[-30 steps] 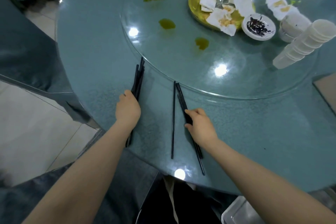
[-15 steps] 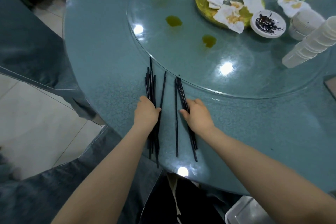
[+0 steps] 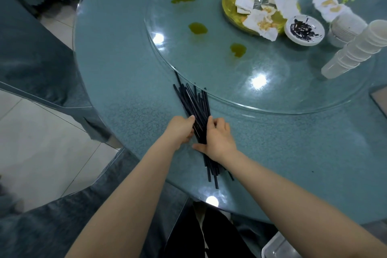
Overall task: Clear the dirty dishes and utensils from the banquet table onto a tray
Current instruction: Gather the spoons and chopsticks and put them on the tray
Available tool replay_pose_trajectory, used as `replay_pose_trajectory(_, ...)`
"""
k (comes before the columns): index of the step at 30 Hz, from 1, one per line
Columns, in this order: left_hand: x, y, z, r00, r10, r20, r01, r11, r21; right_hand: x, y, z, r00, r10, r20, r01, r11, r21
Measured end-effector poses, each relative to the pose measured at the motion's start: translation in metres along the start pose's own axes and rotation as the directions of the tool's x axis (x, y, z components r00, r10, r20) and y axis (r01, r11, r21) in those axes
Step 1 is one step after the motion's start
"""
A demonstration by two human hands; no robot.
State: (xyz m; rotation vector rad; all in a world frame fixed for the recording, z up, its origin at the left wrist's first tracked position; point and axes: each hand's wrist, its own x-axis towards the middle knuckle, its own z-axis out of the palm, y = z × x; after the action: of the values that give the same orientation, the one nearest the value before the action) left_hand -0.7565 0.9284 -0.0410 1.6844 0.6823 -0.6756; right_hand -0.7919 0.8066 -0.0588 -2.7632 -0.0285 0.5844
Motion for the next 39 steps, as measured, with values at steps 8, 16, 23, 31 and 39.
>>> replay_pose_trajectory(8,0.0,-0.019,-0.027,0.994,0.085,-0.074,-0.079,0.994,0.078,0.006,-0.01,0.003,1.0,0.003,-0.006,-0.003,1.0,0.002)
replay_pose_trajectory(16,0.008,-0.03,-0.048,0.906,0.393,-0.158,-0.301,0.86,0.413,0.006,0.018,-0.005,0.993,-0.033,-0.109,0.017,0.99,-0.142)
replay_pose_trajectory(23,0.015,-0.034,-0.059,0.863,0.473,-0.179,-0.319,0.783,0.534,0.004,0.024,-0.008,0.993,0.015,-0.113,-0.015,1.0,0.009)
replay_pose_trajectory(31,0.028,-0.051,-0.082,0.902,0.416,-0.119,-0.136,0.533,0.835,0.015,0.02,-0.011,0.992,0.028,-0.122,-0.02,0.998,0.065)
replay_pose_trajectory(39,0.038,-0.061,-0.093,0.972,0.235,-0.025,-0.097,0.491,0.866,0.032,-0.001,-0.009,0.99,-0.053,-0.134,0.057,0.998,0.028)
